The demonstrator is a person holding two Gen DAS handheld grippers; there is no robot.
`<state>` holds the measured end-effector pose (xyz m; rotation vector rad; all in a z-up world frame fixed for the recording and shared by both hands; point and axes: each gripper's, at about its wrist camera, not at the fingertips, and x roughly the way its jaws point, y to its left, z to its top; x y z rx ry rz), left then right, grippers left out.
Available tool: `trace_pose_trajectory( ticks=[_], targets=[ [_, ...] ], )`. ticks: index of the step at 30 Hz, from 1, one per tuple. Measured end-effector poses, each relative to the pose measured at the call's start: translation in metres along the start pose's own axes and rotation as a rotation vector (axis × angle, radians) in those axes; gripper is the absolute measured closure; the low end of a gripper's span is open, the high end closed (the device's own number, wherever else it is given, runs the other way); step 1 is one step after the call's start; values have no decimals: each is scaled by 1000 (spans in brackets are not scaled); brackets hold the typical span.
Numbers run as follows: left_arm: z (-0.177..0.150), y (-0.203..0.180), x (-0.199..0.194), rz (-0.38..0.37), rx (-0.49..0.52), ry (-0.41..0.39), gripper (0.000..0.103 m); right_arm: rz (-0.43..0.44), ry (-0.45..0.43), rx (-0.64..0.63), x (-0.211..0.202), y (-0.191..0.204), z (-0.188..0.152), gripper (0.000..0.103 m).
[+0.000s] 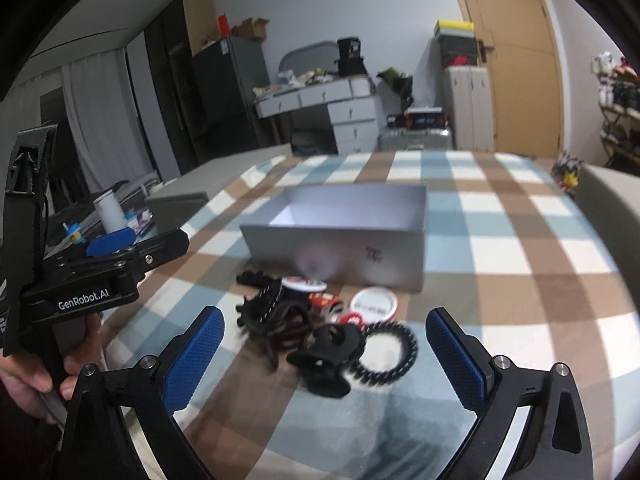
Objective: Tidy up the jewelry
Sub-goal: 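Lower the right tool onto the pile and grasp a black claw clip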
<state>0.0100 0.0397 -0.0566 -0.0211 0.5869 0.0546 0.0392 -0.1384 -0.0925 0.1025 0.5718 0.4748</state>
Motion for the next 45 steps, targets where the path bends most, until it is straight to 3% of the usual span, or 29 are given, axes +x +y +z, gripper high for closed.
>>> trace_pose_trajectory(
  ticks=[10, 17, 22, 28, 36, 40, 45],
  targets=[
    [-8, 8, 3, -1, -15, 38, 1, 20, 64, -1, 19, -2, -8, 27],
    [-9, 6, 1, -74, -25, 44, 1, 3, 98, -21, 23, 2, -14, 57],
    [-7, -1, -6, -136, 1, 18, 1, 4, 91, -18, 21, -1, -15, 59],
    [-3, -21, -13, -209, 100, -9, 1, 40, 59, 36, 13, -11, -16, 59],
    [-3, -42, 4, -325, 189, 81, 1, 106, -39, 134, -17, -32, -15, 59],
    [-7, -63, 4, -316, 302, 67, 1, 89, -69, 173, -29, -45, -16, 59],
    [-8, -87, 11, -229, 440, 69, 1, 62, -79, 200, -35, -56, -18, 59]
  ],
)
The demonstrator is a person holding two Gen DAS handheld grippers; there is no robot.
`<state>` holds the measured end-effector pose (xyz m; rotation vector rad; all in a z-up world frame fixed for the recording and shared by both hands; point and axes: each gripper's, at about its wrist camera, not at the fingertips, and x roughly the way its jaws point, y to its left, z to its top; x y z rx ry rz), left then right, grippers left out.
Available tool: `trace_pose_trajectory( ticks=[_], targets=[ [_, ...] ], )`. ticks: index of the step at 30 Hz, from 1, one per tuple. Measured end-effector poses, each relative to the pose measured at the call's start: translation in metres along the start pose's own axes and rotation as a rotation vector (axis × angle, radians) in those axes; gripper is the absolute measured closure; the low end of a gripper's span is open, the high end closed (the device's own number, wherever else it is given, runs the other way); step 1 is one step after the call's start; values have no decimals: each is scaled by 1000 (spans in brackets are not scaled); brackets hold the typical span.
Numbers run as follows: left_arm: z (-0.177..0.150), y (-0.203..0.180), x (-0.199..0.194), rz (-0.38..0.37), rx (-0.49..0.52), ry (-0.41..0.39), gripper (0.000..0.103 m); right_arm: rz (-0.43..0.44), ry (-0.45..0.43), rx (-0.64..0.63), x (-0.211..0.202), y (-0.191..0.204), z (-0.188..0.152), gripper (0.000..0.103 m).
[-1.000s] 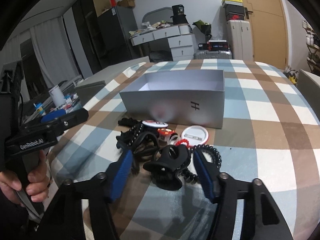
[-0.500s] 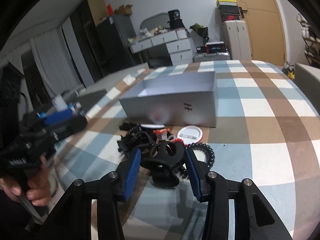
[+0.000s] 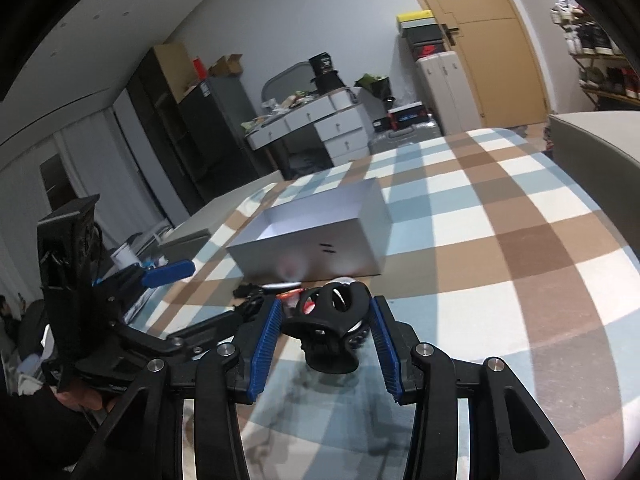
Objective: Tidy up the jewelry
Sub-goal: 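Lower the right tool onto the pile and grasp a black claw clip, then carry the black claw clip into the silver box and open the right tool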
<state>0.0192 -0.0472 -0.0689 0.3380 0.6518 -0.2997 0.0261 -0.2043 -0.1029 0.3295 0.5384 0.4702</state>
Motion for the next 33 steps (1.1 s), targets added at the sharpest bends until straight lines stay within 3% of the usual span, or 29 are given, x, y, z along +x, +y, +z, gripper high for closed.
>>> trace_pose_trajectory(
  ticks=[4, 10, 14, 17, 20, 22, 23, 33],
  targets=[
    [-1, -2, 17, 23, 36, 93, 10, 2, 1, 22, -1, -7, -1, 59],
    [-6, -6, 18, 44, 90, 112, 19, 7, -10, 31, -3, -12, -1, 59],
    [-8, -6, 23, 26, 88, 155, 47, 8, -10, 38, -4, -13, -1, 58],
    [-10, -10, 21, 33, 106, 163, 53, 10, -6, 38, -5, -13, -2, 58],
    [-11, -14, 18, 16, 129, 162, 72, 2, -5, 28, -5, -12, -1, 58],
    [-10, -17, 19, 18, 143, 161, 73, 5, -8, 31, -4, -12, 0, 58],
    [-10, -17, 18, 16, 143, 159, 78, 5, -9, 29, -4, -11, 1, 58],
    [-5, -2, 13, -69, 34, 144, 79, 0, -17, 10, -9, -6, 1, 58]
  ],
)
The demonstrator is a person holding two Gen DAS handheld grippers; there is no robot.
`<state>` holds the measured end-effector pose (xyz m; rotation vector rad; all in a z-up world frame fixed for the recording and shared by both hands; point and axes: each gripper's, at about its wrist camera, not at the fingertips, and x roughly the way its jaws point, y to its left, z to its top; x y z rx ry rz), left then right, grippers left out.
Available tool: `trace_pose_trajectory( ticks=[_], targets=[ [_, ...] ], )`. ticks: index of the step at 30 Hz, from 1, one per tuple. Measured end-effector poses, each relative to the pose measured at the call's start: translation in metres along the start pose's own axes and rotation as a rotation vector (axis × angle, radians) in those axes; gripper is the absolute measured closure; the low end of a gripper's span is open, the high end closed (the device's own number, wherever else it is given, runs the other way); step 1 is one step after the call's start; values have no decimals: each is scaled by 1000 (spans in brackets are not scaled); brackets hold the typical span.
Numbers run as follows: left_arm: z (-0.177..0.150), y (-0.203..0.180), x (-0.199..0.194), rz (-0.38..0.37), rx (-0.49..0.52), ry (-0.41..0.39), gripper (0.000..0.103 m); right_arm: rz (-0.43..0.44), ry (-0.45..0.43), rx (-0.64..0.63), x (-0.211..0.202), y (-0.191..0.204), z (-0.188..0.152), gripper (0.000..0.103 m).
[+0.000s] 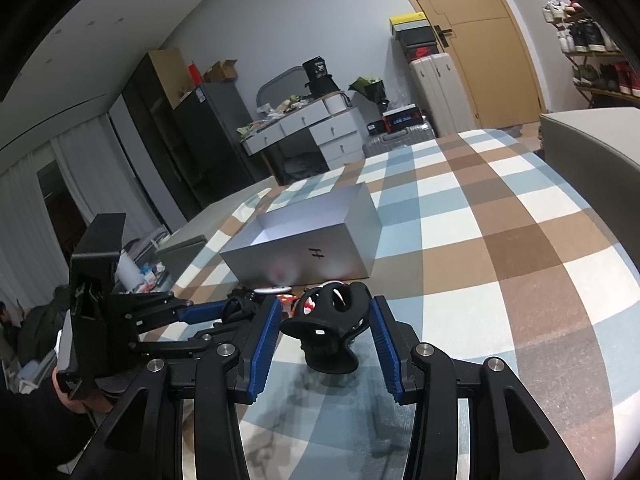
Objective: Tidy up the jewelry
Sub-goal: 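Carry the black claw clip into the silver box and open the right tool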
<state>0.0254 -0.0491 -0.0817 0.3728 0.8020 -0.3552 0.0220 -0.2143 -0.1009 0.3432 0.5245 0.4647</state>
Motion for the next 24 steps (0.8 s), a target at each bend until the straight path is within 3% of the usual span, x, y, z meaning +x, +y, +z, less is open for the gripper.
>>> trace_pose_trajectory(
  ticks=[6, 12, 24],
  targets=[
    [4, 15, -11, -118, -113, -23, 79, 17, 23, -3, 4, 3, 3, 58],
    [8, 25, -26, -157, -184, -71, 79, 33, 17, 4, 3, 8, 9, 58],
    [34, 66, -44, -143, -287, -181, 79, 128, -12, -73, 14, 41, 59, 58]
  ],
)
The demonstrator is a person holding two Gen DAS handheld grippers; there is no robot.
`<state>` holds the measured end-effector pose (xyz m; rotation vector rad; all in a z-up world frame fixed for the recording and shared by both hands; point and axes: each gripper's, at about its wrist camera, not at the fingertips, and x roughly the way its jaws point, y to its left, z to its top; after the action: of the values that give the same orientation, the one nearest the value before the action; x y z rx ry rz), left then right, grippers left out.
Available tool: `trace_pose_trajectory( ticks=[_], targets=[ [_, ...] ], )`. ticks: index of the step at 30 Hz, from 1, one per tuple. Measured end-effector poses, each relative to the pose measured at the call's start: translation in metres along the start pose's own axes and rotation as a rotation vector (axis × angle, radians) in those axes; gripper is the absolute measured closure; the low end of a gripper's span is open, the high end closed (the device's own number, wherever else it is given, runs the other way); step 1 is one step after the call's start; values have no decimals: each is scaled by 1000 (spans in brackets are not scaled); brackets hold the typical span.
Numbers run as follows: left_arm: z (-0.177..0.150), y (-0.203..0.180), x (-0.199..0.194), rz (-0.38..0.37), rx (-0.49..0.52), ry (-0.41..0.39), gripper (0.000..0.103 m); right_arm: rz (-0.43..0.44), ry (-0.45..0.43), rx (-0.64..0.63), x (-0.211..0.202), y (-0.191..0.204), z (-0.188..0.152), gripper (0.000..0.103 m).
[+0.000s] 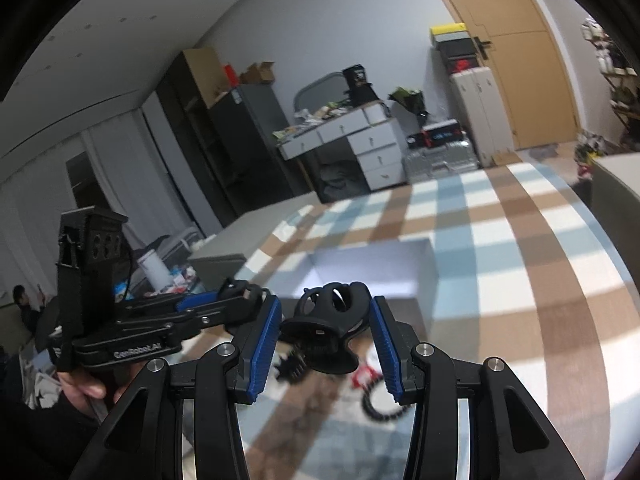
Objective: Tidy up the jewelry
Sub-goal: 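Carry the black claw clip into the silver box and open the right tool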
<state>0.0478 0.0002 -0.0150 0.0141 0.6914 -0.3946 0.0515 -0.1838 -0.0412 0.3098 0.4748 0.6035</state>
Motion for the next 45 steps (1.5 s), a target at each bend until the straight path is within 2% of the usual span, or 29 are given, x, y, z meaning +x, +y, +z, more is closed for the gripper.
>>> trace_pose_trajectory(
  ticks=[9, 16, 26, 36, 45],
  targets=[
    [28, 30, 24, 8, -42, -35, 79, 60, 7, -21, 41, 0, 46, 58],
    [39, 43, 50, -41, -82, -4, 79, 86, 58, -1, 83, -14, 61, 58],
    [36, 45, 82, -106, -69, 89, 79, 81, 153, 56, 121, -41, 55, 58],
    [32, 51, 99, -119, -91, 142, 79, 57, 192, 47, 137, -48, 47, 58],
    [32, 54, 108, -89, -103, 164, 78, 4, 240, 89, 157, -54, 43, 57]
  ],
)
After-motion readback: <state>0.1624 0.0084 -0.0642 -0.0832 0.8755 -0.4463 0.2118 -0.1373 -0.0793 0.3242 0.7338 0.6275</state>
